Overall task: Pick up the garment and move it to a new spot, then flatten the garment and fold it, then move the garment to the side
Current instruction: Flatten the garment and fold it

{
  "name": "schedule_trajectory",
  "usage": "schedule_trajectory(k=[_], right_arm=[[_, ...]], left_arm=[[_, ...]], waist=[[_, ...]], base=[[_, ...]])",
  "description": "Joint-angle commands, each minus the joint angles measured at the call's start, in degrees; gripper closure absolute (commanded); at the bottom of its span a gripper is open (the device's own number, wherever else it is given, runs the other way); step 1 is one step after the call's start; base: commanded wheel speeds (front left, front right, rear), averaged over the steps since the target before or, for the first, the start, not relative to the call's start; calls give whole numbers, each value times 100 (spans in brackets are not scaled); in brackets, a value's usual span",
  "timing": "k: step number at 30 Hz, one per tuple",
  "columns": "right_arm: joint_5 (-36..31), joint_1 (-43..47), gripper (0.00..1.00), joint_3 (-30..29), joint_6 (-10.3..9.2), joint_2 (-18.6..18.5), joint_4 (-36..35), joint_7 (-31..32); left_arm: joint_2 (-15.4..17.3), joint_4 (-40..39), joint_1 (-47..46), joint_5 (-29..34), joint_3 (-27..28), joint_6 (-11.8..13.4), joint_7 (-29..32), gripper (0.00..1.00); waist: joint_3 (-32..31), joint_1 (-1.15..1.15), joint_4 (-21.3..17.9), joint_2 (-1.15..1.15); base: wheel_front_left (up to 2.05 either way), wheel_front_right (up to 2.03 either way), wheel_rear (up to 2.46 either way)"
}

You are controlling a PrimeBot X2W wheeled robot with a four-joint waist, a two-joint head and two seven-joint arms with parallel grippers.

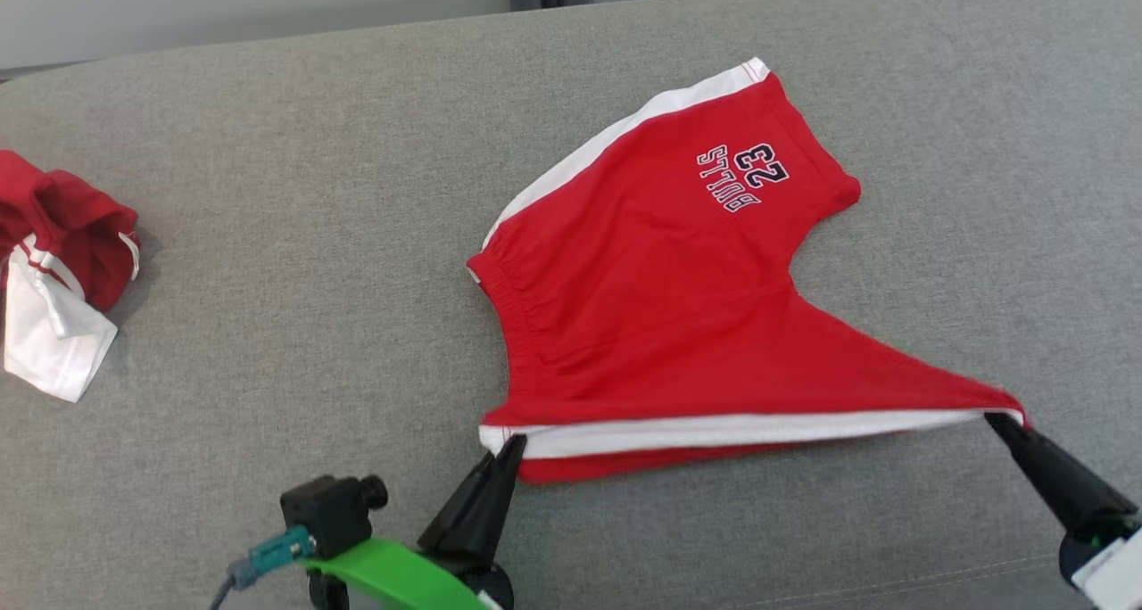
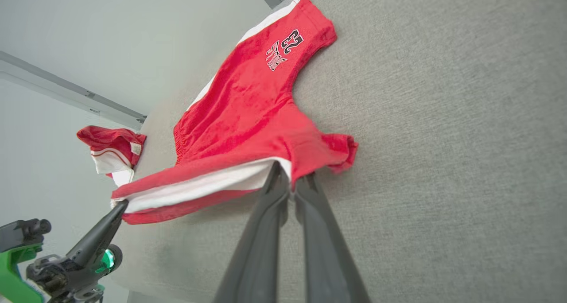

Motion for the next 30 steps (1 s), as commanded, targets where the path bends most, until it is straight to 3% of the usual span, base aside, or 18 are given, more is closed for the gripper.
schedule_trajectory(k=[1,10,17,22,30], right_arm=[[-4,-304,100,-54,0,-93,93,104],[-313,-2662,100,-134,0,-543,837,1216],[-851,-4556,100,17,1,-428,1687,1950],[-1432,-5597,100,205,0,-154,2505,2161],[-1881,-6363,100,243,0,-71,3274,1889]], left_arm=[[-71,-81,-291,-130,106,33,49,100],[-852,147,-1799,-710,457,310,620,100],[-1248,979,-3067,-647,583,550,645,100],[-1392,1589,-3621,-845,554,454,467,100],[-1436,1983,-4058,-1069,200,322,21,100]], waist=[[235,1,107,0],[1192,1,734,0],[1793,1,1062,0],[2048,1,1164,0],[2198,1,1288,0]], base=[[0,0,0],[0,0,0],[0,0,0],[0,0,0],[0,0,0]])
